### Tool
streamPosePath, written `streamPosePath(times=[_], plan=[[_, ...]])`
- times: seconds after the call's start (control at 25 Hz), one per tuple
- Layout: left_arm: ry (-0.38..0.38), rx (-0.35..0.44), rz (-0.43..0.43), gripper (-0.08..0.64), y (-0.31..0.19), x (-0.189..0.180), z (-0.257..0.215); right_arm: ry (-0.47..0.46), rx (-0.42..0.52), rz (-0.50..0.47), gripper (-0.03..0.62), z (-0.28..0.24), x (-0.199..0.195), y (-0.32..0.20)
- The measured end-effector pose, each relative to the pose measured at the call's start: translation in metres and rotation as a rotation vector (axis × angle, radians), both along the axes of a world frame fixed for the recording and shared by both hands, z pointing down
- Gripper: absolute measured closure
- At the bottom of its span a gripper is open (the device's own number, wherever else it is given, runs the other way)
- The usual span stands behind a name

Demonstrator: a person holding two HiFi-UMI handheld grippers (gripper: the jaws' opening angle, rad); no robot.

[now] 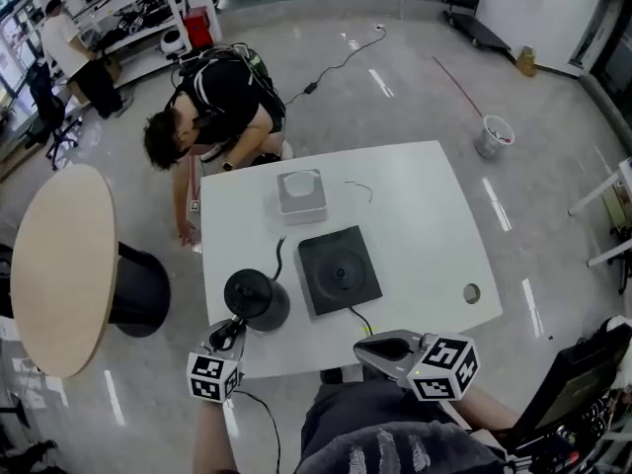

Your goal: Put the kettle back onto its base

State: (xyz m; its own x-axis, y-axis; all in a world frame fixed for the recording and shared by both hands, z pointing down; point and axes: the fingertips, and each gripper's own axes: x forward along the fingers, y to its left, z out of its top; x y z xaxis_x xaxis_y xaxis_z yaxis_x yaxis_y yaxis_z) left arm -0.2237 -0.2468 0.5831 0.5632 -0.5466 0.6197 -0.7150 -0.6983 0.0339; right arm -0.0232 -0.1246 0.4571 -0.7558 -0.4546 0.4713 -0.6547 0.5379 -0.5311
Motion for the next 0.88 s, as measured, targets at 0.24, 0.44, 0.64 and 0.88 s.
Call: streamPosePath(times=[0.24,0.44,0.64,0.88], plan=[[0.011,0.053,-0.036,0.499,-0.018,-0.014,-0.016,-0.022,0.023,-0.013,0.592,0.015,-0.012,-0.010],[0.093,0.092,-0.083,0.500,-0.025,-0.018,-0.044,-0.020,0.033,-0.040,0.594,0.015,-0.017,-0.009],[0.074,0.120,-0.079,0.503,-0.024,-0.017,-0.048,-0.026,0.042,-0.043,0.592,0.021,-0.013,-0.009],[0.136,0.143,-0.105,0.505,-0.022,-0.016,-0.077,-0.040,0.045,-0.029,0.592,0.022,-0.007,-0.011]])
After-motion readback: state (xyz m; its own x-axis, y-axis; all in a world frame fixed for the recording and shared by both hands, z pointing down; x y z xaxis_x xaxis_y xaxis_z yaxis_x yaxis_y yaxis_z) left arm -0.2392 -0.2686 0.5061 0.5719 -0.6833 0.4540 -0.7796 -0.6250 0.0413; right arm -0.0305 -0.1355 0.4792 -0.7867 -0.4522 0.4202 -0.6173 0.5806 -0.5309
